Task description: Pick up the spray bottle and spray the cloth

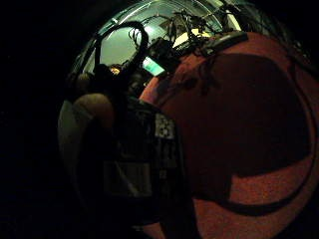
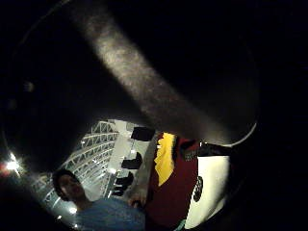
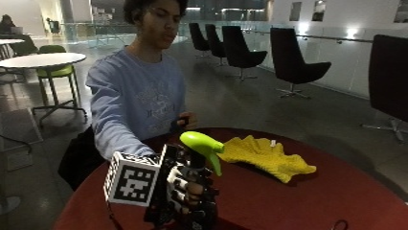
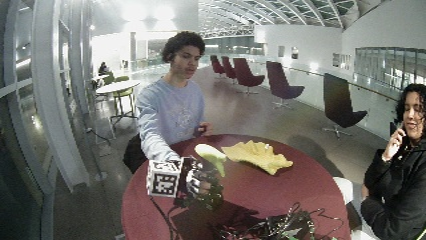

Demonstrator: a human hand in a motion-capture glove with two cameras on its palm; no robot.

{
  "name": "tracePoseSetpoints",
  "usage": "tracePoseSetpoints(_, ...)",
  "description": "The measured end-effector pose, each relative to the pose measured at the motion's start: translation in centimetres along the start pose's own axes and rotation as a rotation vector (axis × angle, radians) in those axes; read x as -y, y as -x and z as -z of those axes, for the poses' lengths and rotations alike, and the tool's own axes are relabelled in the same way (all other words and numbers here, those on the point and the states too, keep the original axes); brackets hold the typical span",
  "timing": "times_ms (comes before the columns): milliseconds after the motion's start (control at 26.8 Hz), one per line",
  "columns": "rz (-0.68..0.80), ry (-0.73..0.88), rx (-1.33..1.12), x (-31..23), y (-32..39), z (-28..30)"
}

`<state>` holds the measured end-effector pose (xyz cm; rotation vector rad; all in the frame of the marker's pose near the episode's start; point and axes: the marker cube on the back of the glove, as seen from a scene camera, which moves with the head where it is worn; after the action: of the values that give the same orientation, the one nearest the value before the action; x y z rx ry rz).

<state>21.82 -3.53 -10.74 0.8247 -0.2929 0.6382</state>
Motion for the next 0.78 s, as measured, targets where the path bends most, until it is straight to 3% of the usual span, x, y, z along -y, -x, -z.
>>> tracePoseSetpoints(298, 0.081, 0.169, -0.03, -0.6, 3.2, -0.4)
tracePoseSetpoints(782, 0.129, 0.605, -0.073, -5.1, 12.4, -5.2)
